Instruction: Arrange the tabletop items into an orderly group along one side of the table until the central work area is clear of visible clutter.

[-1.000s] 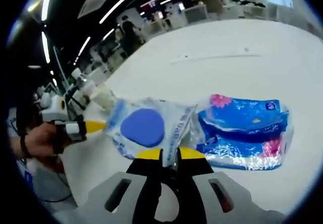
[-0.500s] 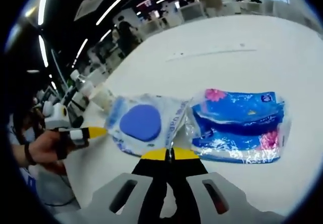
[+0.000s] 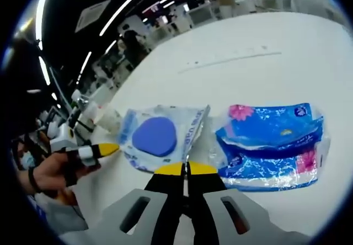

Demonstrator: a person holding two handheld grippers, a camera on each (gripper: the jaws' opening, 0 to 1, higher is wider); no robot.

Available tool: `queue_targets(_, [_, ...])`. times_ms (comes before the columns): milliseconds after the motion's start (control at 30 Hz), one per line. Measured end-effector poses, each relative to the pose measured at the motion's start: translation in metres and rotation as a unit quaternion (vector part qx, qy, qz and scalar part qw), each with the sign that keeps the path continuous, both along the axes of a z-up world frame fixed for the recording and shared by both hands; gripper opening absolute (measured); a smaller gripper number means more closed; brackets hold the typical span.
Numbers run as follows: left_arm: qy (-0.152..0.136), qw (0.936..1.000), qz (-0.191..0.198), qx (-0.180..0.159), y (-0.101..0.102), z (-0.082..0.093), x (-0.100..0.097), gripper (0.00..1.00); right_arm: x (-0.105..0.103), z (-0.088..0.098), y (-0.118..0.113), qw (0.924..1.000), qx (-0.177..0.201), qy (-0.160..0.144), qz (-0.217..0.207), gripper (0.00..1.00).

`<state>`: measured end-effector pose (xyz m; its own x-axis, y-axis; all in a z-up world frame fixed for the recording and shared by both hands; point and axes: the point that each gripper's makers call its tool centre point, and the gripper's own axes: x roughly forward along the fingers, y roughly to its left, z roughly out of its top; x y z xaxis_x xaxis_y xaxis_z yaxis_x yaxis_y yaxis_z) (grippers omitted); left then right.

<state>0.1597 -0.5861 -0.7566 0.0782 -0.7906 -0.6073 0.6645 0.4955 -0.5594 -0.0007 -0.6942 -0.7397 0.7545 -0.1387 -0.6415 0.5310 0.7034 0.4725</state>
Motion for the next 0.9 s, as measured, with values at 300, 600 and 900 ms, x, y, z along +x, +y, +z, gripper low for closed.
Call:
queue_targets(300, [-0.007,0.9999,-0.008,0.003,-0.003,-0.001,0.002,0.01,0.003,0.002,-0.005,1.0000,-0.001,0.000,0.001,0.00])
queue_targets(600, [-0.015,0.9997,-0.015,0.009,0.002,-0.002,0.004,0.04,0.000,0.005,-0.004,0.9999,-0.013,-0.001,0.008,0.03])
queue_targets(900, [-0.024,0.9994,-0.023,0.006,0.009,0.001,0.001,0.06,-0.009,0.008,0.001,0.9996,-0.024,-0.001,0.017,0.04])
